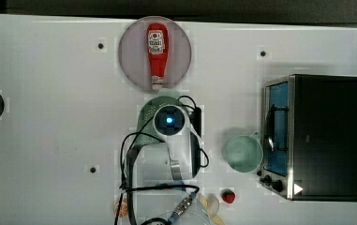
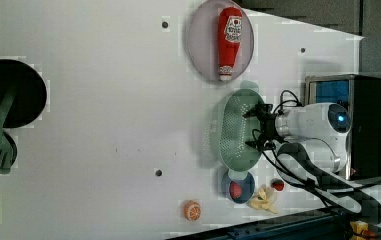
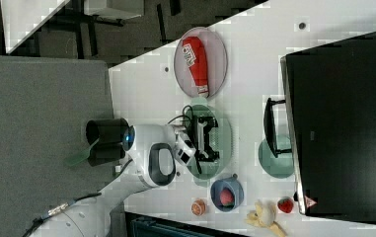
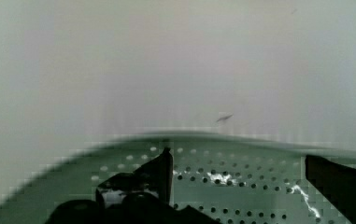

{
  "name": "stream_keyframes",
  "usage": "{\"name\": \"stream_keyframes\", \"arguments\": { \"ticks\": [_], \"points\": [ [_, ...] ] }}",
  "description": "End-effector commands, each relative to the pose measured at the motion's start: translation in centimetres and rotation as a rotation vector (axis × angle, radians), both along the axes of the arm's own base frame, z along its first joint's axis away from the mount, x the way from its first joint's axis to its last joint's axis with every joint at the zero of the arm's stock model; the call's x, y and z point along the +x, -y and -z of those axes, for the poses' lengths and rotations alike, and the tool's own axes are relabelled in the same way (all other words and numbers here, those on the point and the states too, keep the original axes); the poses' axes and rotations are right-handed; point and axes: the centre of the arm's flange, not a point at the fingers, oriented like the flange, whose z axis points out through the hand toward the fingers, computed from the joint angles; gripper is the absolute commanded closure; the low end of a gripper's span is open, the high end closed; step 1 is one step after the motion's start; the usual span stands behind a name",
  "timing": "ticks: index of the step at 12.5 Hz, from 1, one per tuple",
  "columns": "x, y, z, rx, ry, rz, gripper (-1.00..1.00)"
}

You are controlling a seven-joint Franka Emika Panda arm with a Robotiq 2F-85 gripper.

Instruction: Drag strainer left to right.

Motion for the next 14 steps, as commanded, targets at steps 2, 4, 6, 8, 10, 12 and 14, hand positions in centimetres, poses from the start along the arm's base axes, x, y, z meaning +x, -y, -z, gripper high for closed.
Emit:
{"name": "stream_keyframes", "arguments": {
  "ticks": [2, 4, 6, 8, 10, 12, 14],
  "points": [
    [0.8, 3.9, -0.7, -0.014, 0.015, -0.034, -1.0],
    [0.8, 4.6, -0.7, -0.016, 0.012, -0.042, -1.0],
    [0.9, 4.4, -0.9, -0.014, 0.016, -0.044, -1.0],
    [1.3, 3.4, -2.1, -0.005, 0.039, -0.067, -1.0],
    [2.2, 1.2, -6.0, 0.016, 0.086, -0.197, -1.0],
    [2.7, 0.4, -11.9, 0.023, 0.112, -0.308, -1.0],
    [2.6, 0.9, -19.1, 0.023, 0.091, -0.407, -1.0]
  ]
}}
